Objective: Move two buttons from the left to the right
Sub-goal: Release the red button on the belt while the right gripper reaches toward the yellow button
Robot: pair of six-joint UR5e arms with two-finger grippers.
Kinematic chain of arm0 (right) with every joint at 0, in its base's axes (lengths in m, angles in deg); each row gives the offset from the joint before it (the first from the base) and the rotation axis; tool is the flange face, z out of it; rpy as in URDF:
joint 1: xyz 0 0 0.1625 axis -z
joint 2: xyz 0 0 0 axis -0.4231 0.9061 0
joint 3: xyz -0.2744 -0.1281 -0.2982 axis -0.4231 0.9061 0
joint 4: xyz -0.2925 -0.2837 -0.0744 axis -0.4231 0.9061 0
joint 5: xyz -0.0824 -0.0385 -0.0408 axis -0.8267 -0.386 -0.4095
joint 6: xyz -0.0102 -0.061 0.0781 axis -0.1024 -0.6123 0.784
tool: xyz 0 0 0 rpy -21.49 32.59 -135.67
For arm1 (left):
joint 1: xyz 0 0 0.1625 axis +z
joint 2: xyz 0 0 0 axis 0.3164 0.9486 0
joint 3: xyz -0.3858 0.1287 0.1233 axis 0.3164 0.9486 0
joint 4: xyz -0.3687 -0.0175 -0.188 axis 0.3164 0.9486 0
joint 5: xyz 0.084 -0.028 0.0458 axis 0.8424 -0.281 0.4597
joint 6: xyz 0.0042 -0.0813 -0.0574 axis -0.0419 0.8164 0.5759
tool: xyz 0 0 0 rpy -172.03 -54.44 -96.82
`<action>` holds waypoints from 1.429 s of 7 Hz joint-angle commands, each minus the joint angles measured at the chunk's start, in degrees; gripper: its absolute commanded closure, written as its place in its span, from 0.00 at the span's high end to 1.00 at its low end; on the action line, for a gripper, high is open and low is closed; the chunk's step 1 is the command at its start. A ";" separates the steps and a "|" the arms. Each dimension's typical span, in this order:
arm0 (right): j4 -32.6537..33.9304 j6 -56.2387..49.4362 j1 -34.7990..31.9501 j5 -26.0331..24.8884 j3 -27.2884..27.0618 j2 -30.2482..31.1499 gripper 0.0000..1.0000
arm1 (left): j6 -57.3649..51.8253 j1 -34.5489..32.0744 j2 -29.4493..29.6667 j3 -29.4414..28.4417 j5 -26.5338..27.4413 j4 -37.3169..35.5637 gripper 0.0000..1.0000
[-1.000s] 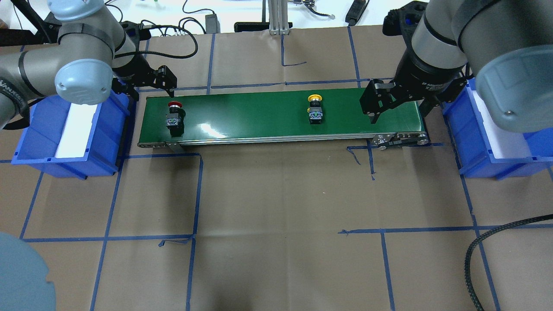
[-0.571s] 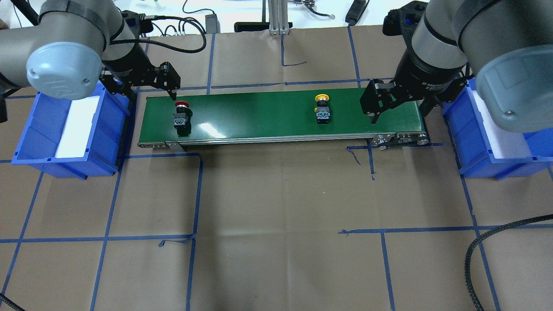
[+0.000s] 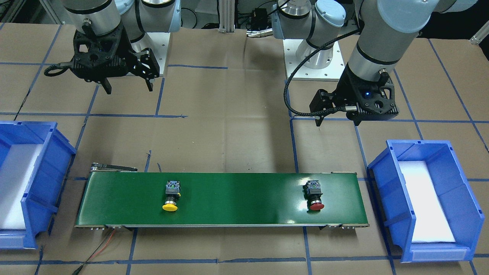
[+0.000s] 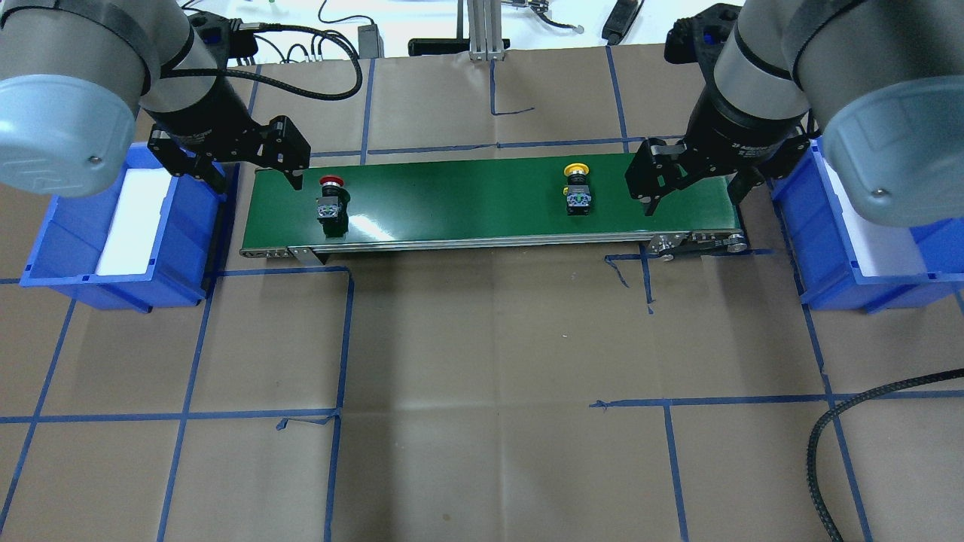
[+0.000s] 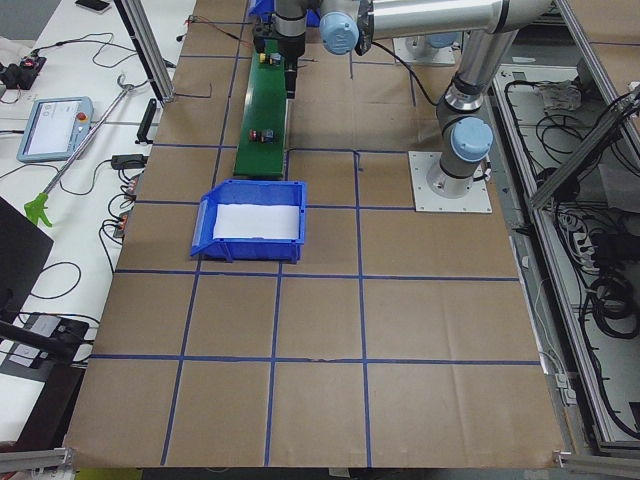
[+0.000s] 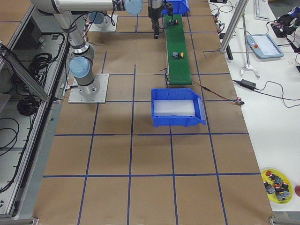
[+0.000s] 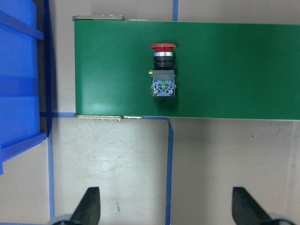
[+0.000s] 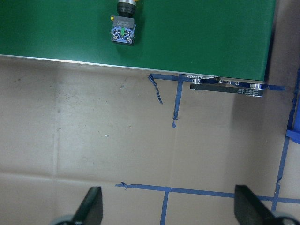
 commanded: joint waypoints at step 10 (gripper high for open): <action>28.56 0.37 1.88 0.12 1.99 -26.79 0.99 | -0.14 0.39 -0.32 -1.94 0.06 3.54 1.00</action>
